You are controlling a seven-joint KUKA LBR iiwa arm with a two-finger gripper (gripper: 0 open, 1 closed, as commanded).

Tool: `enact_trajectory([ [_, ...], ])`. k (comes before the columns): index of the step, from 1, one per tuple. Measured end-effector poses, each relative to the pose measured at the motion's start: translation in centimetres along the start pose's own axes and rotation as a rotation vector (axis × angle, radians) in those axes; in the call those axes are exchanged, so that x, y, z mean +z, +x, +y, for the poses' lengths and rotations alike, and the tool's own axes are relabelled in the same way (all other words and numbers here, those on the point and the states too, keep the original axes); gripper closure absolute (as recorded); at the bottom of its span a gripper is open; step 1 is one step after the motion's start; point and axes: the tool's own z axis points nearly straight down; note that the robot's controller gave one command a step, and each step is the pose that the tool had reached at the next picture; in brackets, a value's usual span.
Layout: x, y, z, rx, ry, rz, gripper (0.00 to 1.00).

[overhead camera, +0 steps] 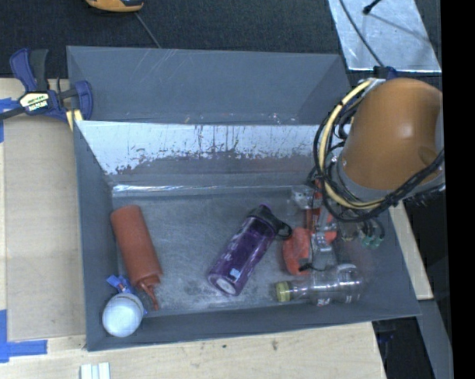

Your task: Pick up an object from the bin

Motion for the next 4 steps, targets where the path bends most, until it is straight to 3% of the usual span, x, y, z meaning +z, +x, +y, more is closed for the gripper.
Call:
enact_trajectory([
  [1,-0.4,-0.2,0.0,-0.001,0.000,-0.008,0.00],
  [2,3.6,-1.1,1.1,-0.077,0.001,-0.014,0.00],
  [3,6.4,-4.0,1.9,0.021,0.000,-0.008,0.00],
  [4,8.6,-5.0,2.9,0.132,-0.001,-0.008,0.00],
])
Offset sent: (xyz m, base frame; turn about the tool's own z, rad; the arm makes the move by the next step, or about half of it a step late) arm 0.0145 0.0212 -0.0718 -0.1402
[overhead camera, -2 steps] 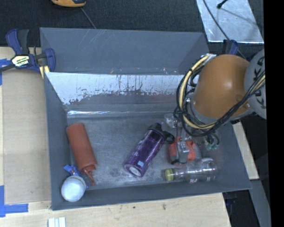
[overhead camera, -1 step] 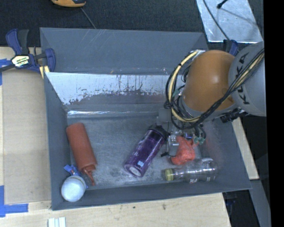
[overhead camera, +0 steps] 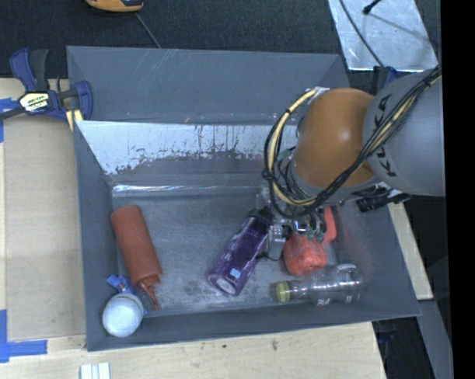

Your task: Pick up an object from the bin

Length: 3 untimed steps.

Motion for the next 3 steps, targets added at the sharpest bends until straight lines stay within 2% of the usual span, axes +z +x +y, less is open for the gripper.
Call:
enact_trajectory([
  [1,4.3,0.8,0.8,-0.179,0.000,0.001,1.00],
  [2,4.3,0.8,0.8,-0.179,0.001,0.001,1.00],
  [3,-0.2,1.3,0.2,-0.183,0.001,0.010,1.00],
])
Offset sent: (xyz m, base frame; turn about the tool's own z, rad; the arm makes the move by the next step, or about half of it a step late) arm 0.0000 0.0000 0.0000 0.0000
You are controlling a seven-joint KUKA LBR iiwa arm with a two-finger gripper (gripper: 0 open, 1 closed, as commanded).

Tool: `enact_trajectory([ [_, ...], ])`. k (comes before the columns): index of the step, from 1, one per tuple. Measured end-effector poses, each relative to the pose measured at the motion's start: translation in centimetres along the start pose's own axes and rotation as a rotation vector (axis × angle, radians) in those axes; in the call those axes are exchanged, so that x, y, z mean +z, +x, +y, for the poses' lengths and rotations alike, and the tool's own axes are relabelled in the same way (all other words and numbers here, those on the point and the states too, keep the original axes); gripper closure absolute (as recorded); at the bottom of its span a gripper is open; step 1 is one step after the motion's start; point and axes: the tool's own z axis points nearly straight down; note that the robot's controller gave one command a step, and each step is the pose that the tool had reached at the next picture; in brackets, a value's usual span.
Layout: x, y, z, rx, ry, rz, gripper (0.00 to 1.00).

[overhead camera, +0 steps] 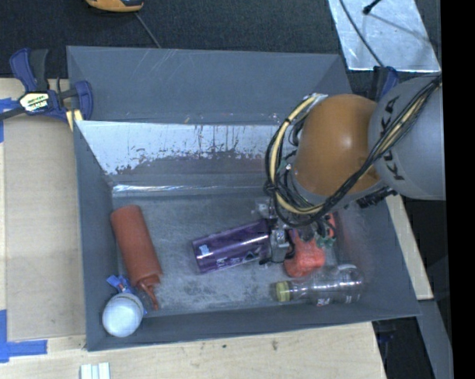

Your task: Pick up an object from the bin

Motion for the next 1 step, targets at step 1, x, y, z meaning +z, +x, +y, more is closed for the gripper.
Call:
enact_trajectory([
  [1,-6.11,1.25,-0.02,0.008,0.000,-0.004,1.00],
])
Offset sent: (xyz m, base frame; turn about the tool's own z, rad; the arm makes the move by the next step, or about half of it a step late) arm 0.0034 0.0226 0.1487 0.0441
